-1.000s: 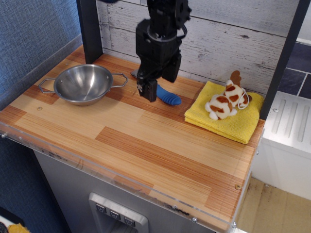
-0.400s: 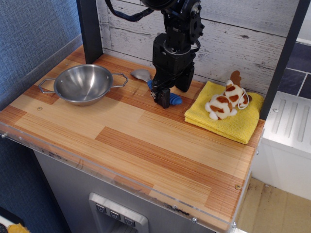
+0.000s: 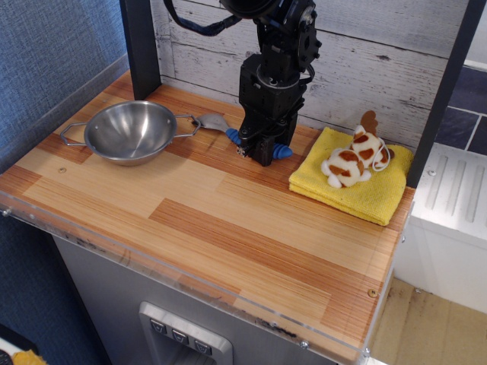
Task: Move the stirring spoon at end of the table.
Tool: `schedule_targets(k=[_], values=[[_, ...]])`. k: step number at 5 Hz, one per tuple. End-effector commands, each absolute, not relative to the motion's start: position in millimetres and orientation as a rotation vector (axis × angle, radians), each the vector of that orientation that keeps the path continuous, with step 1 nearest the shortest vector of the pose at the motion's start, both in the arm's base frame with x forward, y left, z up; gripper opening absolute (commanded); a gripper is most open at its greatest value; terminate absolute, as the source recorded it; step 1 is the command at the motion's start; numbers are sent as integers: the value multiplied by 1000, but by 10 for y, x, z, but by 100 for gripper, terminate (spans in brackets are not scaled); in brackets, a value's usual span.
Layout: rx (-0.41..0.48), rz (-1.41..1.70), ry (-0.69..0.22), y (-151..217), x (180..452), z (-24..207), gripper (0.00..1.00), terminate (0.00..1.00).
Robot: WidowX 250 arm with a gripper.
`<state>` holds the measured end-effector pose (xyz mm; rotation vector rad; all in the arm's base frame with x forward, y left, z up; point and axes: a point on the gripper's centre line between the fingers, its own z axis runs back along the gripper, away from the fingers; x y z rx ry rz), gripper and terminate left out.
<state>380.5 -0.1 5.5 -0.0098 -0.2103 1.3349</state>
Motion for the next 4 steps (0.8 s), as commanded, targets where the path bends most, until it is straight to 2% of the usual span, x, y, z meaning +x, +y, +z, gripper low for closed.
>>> schedule_targets(k=[1,4], values=[[-27,1366,-224,4,3807,148,0,0],[-35,1327,-316,85,3990,484,0,0]])
